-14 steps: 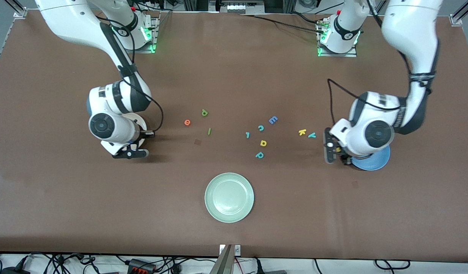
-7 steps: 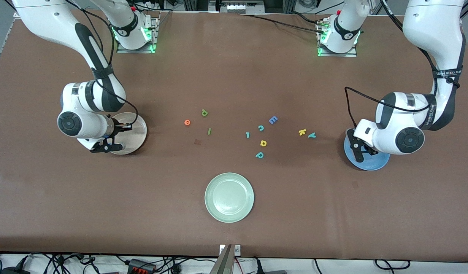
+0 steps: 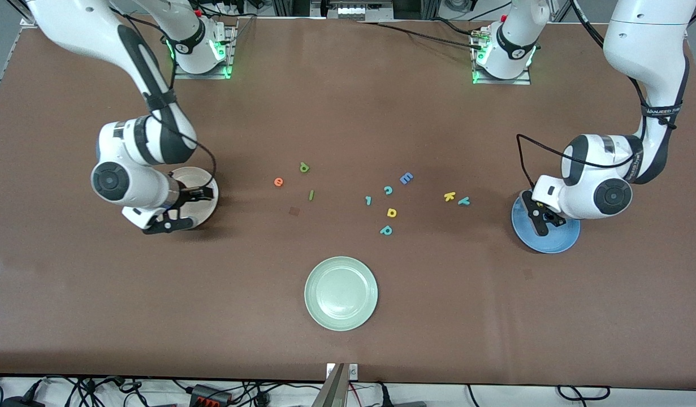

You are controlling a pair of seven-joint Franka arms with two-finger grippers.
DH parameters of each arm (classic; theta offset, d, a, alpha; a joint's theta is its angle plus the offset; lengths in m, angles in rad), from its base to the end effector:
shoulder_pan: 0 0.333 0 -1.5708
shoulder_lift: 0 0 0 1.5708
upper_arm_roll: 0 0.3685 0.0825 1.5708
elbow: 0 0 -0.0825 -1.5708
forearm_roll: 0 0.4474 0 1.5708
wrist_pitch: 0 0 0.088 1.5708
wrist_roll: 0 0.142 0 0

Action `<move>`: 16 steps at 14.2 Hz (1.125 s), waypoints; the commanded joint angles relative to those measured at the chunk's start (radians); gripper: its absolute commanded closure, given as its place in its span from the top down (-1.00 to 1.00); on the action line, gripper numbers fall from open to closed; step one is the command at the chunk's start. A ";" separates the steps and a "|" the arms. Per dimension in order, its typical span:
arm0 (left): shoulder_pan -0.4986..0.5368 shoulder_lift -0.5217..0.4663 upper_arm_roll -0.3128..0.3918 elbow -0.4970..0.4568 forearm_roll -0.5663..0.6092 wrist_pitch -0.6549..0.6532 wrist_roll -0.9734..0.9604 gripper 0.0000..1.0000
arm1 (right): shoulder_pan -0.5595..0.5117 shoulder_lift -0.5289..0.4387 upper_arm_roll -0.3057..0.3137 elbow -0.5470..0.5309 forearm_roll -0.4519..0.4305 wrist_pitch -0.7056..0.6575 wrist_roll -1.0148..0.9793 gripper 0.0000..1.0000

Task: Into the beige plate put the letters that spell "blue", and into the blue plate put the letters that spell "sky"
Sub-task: 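Drop the c on the beige plate while the left gripper drops s on blue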

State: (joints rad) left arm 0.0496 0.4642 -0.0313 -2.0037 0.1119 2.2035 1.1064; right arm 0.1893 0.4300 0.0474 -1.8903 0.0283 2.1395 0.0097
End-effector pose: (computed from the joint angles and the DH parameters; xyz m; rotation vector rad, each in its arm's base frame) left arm 0.6303 0.0183 0.1676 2.5323 -1.6679 -0.3941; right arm 0.6544 0.1590 0.2340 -3.0917 -0.3213 0.2873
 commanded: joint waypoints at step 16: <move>-0.231 -0.019 -0.176 -0.018 0.164 0.110 -0.123 0.98 | 0.427 0.233 -0.012 0.154 0.067 0.212 0.612 0.79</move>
State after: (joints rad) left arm -0.1729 0.4212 -0.2107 -2.0164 0.2454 2.2740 0.9848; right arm 0.6014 0.6362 0.0491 -1.7631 0.1127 2.3483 0.5922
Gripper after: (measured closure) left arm 0.000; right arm 0.044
